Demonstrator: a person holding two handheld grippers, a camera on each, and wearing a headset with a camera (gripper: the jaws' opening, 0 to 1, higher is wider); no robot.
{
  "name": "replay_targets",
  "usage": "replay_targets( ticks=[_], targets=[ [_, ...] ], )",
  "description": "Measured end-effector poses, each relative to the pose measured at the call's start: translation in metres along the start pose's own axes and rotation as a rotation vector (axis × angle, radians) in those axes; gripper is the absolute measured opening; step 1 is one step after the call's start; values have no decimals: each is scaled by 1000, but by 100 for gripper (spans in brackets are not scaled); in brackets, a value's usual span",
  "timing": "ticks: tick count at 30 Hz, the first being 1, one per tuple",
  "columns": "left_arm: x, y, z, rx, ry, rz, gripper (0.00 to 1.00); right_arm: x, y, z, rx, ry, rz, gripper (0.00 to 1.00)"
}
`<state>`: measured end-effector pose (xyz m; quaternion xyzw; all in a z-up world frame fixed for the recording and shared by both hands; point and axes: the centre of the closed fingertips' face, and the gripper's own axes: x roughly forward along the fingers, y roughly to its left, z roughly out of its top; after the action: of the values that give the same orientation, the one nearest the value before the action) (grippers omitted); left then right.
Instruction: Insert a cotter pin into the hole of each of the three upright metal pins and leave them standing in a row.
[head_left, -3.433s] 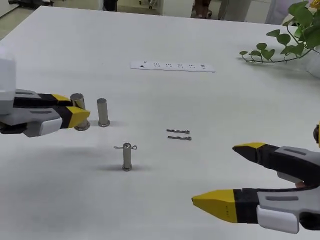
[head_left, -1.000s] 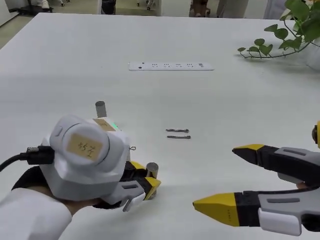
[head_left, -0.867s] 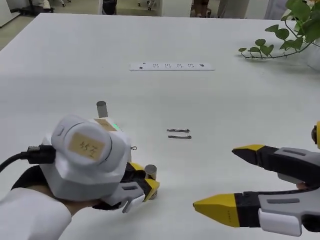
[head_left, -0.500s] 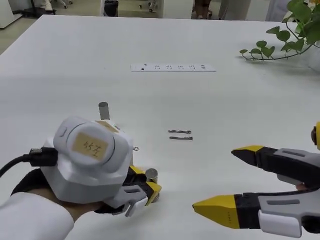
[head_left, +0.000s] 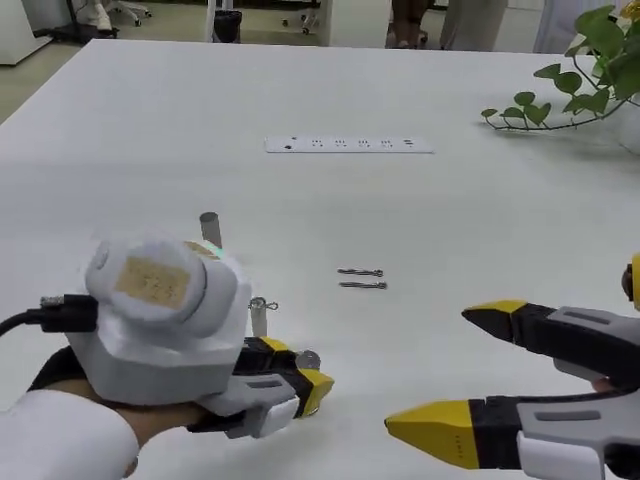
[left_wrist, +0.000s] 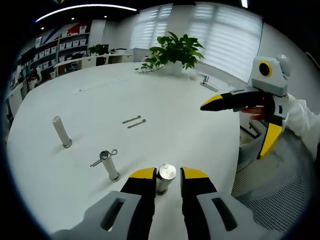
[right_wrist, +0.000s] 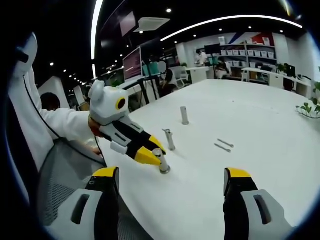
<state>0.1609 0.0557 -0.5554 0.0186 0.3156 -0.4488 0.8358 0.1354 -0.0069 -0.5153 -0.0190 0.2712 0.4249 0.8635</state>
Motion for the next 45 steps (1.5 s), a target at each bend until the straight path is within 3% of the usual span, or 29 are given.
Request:
replay_targets(
  ticks=[5, 8, 11, 15, 18, 22, 27, 35, 42, 45],
  targets=[
    [-15, -2, 8, 118, -35, -42, 22, 1, 2, 2, -10, 0, 9, 84],
    [-26, -2, 17, 199, -96, -60, 29, 1, 1, 2, -13, 1, 11, 84],
    [-36, 1, 18, 181, -99, -69, 38, 1, 0, 2, -16, 7, 11, 84],
    [-52, 0, 33, 177, -176, -95, 57, 1, 0, 1, -17, 13, 12, 84],
    [-60, 2, 38, 181, -191, -101, 73, 1, -1, 1, -21, 17, 11, 84],
    [-70, 6, 39, 217, -209, -88, 83, 1, -4, 3, -28, 21, 7, 84],
    [-76, 16, 28, 221, -184, -53, 98, 0, -8, 3, -33, 31, 0, 84],
    [-79, 12, 11, 178, -174, -71, 99, 0, -10, 5, -47, 45, -2, 84],
    [-73, 19, -12, 171, -105, -51, 99, -3, -17, 10, -68, 55, -15, 84],
    [-73, 20, -11, 144, -116, -53, 99, -5, -22, 13, -82, 61, -22, 84]
  ],
)
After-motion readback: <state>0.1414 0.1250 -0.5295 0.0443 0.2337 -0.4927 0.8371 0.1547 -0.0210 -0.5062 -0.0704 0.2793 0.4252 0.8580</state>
